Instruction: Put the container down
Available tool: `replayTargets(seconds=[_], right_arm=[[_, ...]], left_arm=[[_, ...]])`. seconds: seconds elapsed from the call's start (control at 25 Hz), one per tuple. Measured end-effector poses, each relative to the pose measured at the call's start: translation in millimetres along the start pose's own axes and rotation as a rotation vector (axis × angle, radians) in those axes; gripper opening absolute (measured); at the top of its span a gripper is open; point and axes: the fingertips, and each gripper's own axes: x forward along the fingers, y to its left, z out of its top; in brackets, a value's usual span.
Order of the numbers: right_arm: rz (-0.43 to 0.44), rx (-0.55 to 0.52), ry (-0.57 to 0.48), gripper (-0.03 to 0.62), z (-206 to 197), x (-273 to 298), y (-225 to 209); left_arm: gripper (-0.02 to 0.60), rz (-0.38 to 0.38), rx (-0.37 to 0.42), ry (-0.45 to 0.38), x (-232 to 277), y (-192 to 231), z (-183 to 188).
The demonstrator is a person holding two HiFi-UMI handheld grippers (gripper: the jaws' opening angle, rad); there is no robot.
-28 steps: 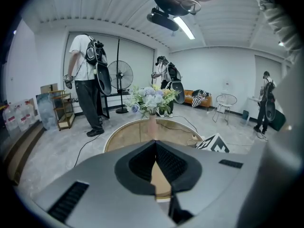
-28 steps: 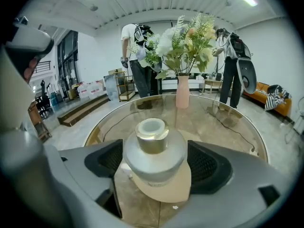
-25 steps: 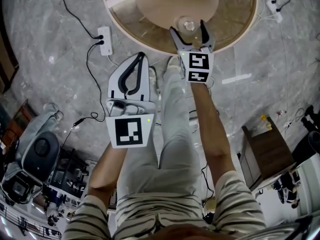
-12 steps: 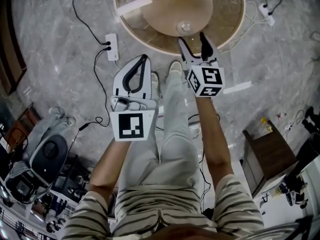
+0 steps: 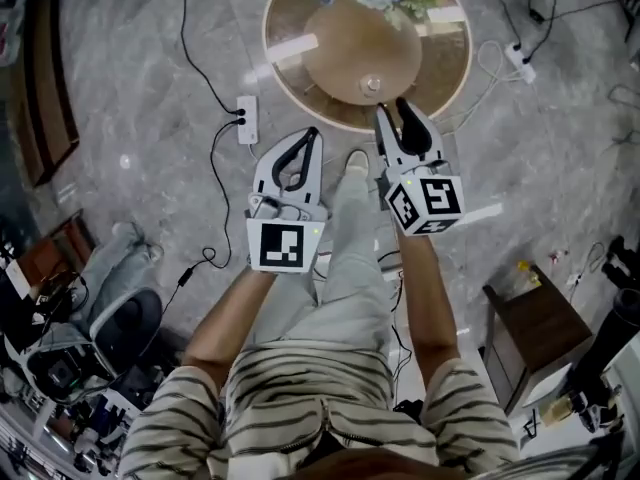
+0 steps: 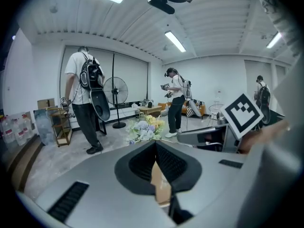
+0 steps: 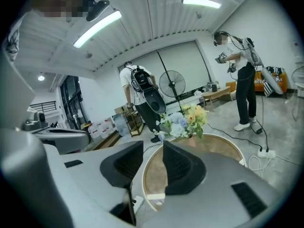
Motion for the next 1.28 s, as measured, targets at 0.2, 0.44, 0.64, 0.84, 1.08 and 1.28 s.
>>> replayTargets(seconds=[0.2,0.44,0.64,0.84,1.08,1.28], right_arm=[[0.030,0.082,-0.061,0.083,67,-18,25],[0.083,0.116,-0.123,0.053,124,-77,88],[0.078,0.059,-0.141,0.008,173,-95,112],[0.065,0.011,-0.132,0.008,199,-109,132],[0.062,-0.044,-0.150,0.008,223,-124,156],[0.064,-0.082,-0.134,0.008,232,-131,170]], left_arm=[[0.000,-0.001,-0.021,-0.059,-7,13,65],[0.000,0.020,-0.062,-0.109,-74,12,112],[0.000,0.010,-0.083,-0.131,-89,19,147],[0.000,-0.001,-0.074,-0.157,-110,19,177],[0.000,-0.024,-0.053,-0.191,-126,20,204],[0.000,-0.035,-0.036,-0.206,-138,18,217]])
